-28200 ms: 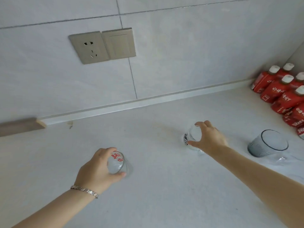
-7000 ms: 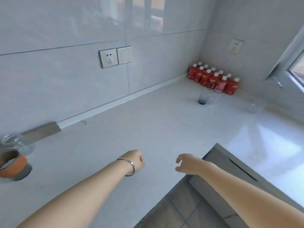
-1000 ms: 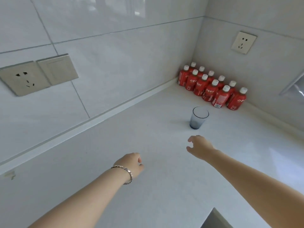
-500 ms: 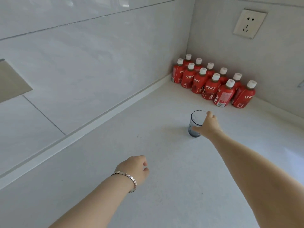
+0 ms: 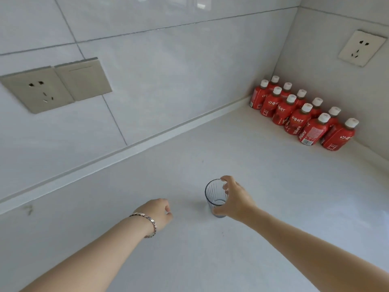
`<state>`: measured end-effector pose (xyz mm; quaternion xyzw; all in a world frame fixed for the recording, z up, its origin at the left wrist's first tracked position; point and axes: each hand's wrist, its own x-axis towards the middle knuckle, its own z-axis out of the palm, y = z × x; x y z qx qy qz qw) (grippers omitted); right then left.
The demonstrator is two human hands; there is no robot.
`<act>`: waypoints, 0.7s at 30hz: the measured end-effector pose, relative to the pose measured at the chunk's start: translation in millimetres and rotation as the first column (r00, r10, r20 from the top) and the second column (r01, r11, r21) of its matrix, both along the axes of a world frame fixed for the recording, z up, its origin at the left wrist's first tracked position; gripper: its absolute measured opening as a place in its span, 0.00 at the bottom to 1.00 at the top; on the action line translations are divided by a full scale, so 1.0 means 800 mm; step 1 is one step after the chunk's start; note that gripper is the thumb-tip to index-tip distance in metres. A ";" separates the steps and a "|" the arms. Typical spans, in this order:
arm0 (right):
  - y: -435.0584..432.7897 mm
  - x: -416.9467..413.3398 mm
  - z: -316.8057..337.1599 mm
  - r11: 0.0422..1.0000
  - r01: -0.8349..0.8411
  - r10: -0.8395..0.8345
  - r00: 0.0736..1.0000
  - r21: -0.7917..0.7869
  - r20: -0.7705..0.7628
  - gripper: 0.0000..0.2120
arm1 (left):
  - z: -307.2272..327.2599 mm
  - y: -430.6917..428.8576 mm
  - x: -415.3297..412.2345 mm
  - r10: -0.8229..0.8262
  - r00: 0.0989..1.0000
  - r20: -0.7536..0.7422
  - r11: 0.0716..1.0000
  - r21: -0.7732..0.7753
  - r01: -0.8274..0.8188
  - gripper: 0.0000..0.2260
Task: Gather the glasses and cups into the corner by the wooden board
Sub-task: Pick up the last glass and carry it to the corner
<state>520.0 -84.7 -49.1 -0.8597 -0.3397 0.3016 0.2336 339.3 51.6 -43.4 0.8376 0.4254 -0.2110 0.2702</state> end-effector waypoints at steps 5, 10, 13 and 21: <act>0.037 -0.146 0.009 0.982 -0.185 0.186 0.979 0.024 -0.085 0.39 | 0.004 0.018 -0.149 0.141 0.988 -0.054 0.990 0.017 -0.141 0.12; 0.084 -0.301 0.019 0.912 -0.409 0.411 0.911 0.035 -0.035 0.39 | 0.006 0.023 -0.329 0.298 0.953 -0.052 0.955 0.016 -0.298 0.08; 0.108 -0.399 0.023 0.866 -0.498 0.499 0.866 0.043 -0.014 0.40 | 0.001 0.020 -0.446 0.356 0.932 -0.076 0.935 0.037 -0.354 0.01; 0.171 -0.636 0.015 0.842 -0.538 0.539 0.840 0.040 -0.058 0.39 | -0.007 0.027 -0.718 0.442 0.885 -0.149 0.897 0.065 -0.437 0.06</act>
